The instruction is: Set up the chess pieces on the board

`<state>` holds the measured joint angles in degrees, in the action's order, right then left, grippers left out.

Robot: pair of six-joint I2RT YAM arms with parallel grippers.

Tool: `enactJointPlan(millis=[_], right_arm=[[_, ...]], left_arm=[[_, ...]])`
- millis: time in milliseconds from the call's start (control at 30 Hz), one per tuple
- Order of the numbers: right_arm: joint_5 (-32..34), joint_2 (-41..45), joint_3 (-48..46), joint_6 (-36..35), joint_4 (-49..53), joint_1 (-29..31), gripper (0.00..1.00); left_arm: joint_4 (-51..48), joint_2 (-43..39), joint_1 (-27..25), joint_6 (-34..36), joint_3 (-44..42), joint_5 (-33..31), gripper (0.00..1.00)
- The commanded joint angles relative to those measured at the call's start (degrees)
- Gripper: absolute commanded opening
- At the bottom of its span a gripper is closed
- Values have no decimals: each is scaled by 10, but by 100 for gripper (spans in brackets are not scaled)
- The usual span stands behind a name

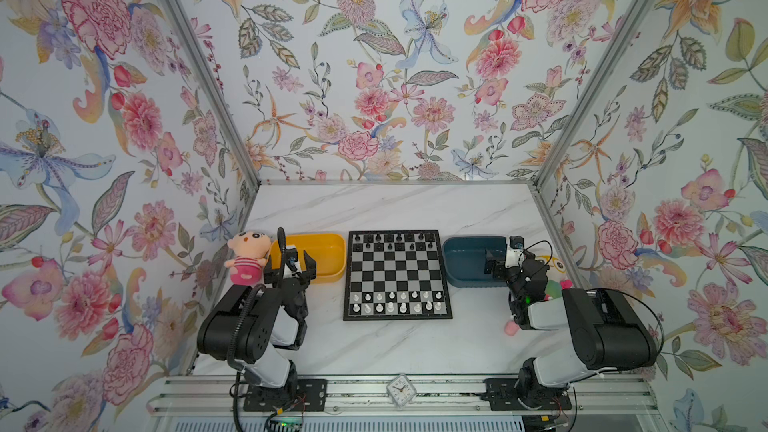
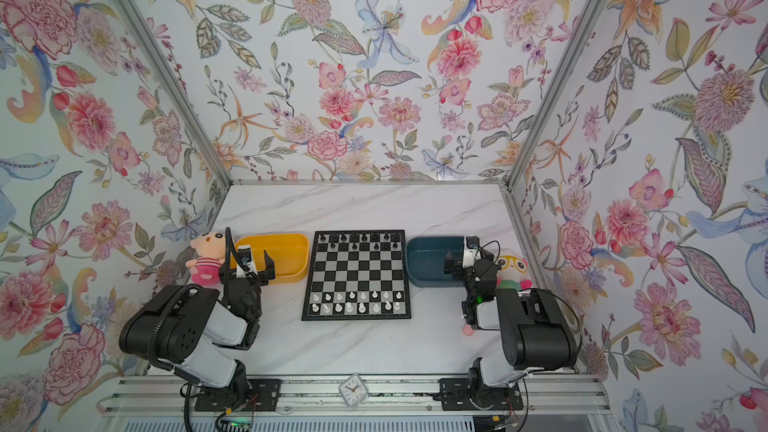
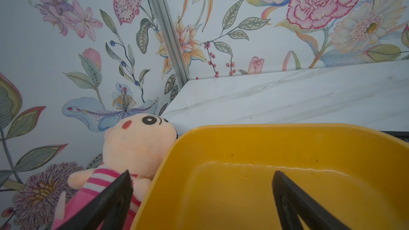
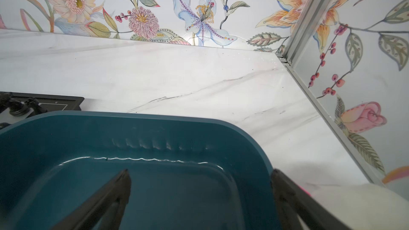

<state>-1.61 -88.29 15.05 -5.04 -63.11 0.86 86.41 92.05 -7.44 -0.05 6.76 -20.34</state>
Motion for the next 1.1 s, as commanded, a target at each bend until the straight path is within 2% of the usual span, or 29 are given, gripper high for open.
enactJointPlan(millis=[0, 233, 1067], right_arm=[[-30, -1, 13, 20, -6, -8, 99], [11, -3, 23, 35, 9, -8, 99], [16, -3, 24, 32, 10, -5, 99]], left_arm=[[-7, -10, 7, -5, 24, -7, 99], [-42, -13, 12, -13, 33, -7, 99], [-41, -13, 13, -13, 33, -2, 99]])
